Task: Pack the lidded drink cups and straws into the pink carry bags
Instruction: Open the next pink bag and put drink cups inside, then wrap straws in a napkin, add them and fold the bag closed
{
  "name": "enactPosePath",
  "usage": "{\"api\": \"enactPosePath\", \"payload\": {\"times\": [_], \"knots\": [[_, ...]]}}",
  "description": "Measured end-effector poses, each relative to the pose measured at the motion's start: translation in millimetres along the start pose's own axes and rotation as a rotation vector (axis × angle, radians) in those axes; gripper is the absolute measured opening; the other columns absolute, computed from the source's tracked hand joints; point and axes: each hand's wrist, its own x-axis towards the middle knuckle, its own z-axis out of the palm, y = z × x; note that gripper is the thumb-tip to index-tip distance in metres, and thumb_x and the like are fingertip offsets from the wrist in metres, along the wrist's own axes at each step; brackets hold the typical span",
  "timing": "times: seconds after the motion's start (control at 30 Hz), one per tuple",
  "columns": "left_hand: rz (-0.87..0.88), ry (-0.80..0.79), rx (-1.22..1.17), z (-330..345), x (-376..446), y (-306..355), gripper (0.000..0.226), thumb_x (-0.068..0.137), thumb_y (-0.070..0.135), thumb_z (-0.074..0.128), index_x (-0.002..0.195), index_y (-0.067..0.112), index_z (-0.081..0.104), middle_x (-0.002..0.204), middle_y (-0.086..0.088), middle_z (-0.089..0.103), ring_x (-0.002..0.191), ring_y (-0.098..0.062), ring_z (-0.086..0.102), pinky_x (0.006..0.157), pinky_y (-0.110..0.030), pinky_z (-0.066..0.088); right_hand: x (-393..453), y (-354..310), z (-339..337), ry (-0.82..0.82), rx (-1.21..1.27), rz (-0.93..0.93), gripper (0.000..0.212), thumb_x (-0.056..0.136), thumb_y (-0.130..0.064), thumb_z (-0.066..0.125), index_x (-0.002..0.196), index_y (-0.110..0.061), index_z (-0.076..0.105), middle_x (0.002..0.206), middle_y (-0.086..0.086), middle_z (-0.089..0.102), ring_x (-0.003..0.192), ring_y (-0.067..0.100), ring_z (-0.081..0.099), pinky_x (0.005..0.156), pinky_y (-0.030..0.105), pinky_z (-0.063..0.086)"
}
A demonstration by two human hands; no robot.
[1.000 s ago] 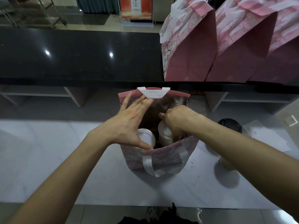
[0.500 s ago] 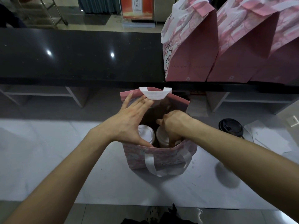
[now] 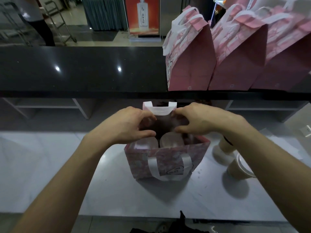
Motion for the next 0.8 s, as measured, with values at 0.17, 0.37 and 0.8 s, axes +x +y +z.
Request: {"api": "enactPosePath", "payload": {"times": [0.17, 0.37, 0.8], "knots": [[-0.054, -0.049, 0.012, -13.5, 6.9, 31.4, 0.03, 0.092, 0.062, 0.075, 0.113, 0.041, 0.077, 0.093, 0.022, 0.073, 0.086, 0.002, 0.069, 0.078, -0.028, 0.063, -39.7, 27.5, -26.3, 0.114, 0.167, -0.006, 0.031, 0.101, -0.037, 0.07, 0.131, -0.028, 0.071, 0.117, -0.013, 0.073, 0.107, 0.008, 0.069, 0.1, 0.035, 0.058], [-0.042, -0.005, 0.011, -12.8, 32.5, 91.9, 0.037, 0.093, 0.062, 0.073, 0.123, 0.041, 0.07, 0.096, 0.022, 0.072, 0.089, 0.004, 0.067, 0.08, -0.024, 0.058, -70.5, 95.2, -28.1, 0.185, 0.182, 0.064, 0.026, 0.099, -0.03, 0.071, 0.125, -0.028, 0.073, 0.108, -0.012, 0.076, 0.101, 0.011, 0.071, 0.098, 0.037, 0.057], [-0.085, -0.021, 0.177, 99.3, 151.7, 255.3, 0.049, 0.099, 0.059, 0.07, 0.14, 0.032, 0.063, 0.134, 0.007, 0.069, 0.12, -0.017, 0.065, 0.1, -0.042, 0.055, -156.8, 319.7, 65.9, 0.04, 0.121, 0.269, 0.034, 0.099, -0.043, 0.067, 0.129, -0.028, 0.069, 0.119, -0.008, 0.075, 0.109, 0.018, 0.069, 0.086, 0.032, 0.052]]}}
